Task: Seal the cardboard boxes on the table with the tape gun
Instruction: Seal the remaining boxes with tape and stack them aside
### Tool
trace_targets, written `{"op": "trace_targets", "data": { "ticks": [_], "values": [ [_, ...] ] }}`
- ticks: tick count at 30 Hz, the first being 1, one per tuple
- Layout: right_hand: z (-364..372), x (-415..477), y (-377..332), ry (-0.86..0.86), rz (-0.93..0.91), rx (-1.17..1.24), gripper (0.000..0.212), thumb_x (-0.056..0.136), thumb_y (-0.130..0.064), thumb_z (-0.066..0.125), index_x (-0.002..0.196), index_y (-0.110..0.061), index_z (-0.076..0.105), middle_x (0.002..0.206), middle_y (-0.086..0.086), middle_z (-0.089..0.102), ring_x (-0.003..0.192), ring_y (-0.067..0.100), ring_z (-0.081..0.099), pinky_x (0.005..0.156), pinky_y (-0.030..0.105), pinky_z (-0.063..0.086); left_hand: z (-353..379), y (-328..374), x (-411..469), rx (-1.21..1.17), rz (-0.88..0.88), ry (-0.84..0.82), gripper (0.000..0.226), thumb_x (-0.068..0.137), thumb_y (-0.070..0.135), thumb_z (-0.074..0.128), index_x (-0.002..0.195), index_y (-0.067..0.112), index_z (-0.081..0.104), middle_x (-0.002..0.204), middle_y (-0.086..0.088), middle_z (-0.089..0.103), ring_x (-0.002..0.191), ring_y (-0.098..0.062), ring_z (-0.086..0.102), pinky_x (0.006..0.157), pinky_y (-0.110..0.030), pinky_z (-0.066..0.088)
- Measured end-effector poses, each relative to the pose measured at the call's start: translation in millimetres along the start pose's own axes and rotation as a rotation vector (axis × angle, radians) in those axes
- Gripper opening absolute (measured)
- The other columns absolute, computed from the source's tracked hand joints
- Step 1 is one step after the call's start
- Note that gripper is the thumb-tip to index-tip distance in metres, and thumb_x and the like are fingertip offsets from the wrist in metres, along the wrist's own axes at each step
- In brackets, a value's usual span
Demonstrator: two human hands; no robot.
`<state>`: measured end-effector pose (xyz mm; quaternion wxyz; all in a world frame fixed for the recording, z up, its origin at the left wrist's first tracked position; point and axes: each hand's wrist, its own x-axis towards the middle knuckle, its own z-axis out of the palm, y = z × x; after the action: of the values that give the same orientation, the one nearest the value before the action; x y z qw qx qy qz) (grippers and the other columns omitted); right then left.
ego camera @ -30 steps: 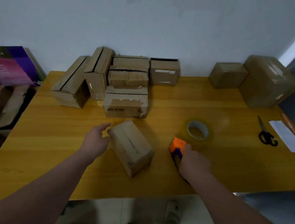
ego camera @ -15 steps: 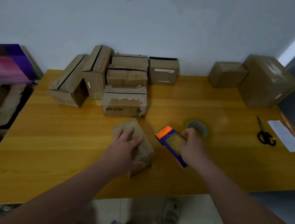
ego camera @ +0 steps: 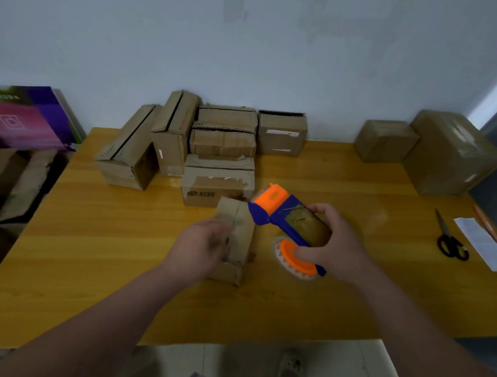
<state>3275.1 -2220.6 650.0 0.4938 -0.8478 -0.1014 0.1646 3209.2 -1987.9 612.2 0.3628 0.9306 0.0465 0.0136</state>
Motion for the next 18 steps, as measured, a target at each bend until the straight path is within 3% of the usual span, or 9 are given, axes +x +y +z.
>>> {"op": "trace_targets", "data": {
  "ticks": [3, 6, 9, 13, 18],
  "values": [
    [2, -5, -4, -0.044, -0.059, 0.052, 0.072, 0.055, -0.018, 0.086, 0.113, -0.037, 0.047, 0.108, 0.000, 0.059, 0.087, 0.012, 0.064, 0.062, 0.021, 0.053, -16, 16, 6, -0.596, -0.391, 0.058, 0.029, 0.096, 0.031, 0.054, 0.123, 0.021, 0.059, 0.122, 0.002, 0.060, 0.104, -0.012, 0.056, 0.079, -0.028, 0.050],
    [4, -10, -10, -0.082, -0.098, 0.077, 0.069, 0.062, -0.005, 0.086, 0.109, -0.039, 0.047, 0.110, -0.004, 0.057, 0.089, 0.007, 0.062, 0.062, 0.016, 0.053, -33, 21, 12, -0.967, -0.636, -0.080, 0.043, 0.090, 0.049, 0.054, 0.112, 0.012, 0.061, 0.102, -0.006, 0.063, 0.090, -0.020, 0.058, 0.072, -0.034, 0.051],
    [7, -14, -17, -0.135, -0.109, 0.094, 0.069, 0.066, 0.000, 0.082, 0.111, -0.038, 0.047, 0.112, -0.009, 0.052, 0.096, 0.008, 0.059, 0.061, 0.014, 0.050, -40, 21, 14, -1.033, -0.666, -0.208, 0.051, 0.082, 0.055, 0.058, 0.104, 0.009, 0.065, 0.086, -0.006, 0.065, 0.084, -0.020, 0.059, 0.071, -0.036, 0.049],
    [10, -17, -22, -0.177, -0.120, 0.098, 0.070, 0.066, 0.003, 0.079, 0.111, -0.040, 0.046, 0.117, -0.012, 0.048, 0.103, 0.012, 0.057, 0.064, 0.017, 0.054, -45, 22, 13, -1.064, -0.625, -0.261, 0.026, 0.070, 0.042, 0.067, 0.077, 0.016, 0.070, 0.074, -0.001, 0.068, 0.078, -0.017, 0.062, 0.075, -0.034, 0.049],
    [12, -19, -24, -0.196, -0.138, 0.108, 0.071, 0.066, 0.005, 0.079, 0.110, -0.041, 0.047, 0.117, -0.016, 0.047, 0.105, 0.011, 0.055, 0.066, 0.017, 0.054, -44, 22, 8, -1.164, -0.596, -0.297, 0.022, 0.068, 0.029, 0.070, 0.085, 0.015, 0.067, 0.078, -0.004, 0.069, 0.070, -0.014, 0.065, 0.064, -0.029, 0.054]
  ]
}}
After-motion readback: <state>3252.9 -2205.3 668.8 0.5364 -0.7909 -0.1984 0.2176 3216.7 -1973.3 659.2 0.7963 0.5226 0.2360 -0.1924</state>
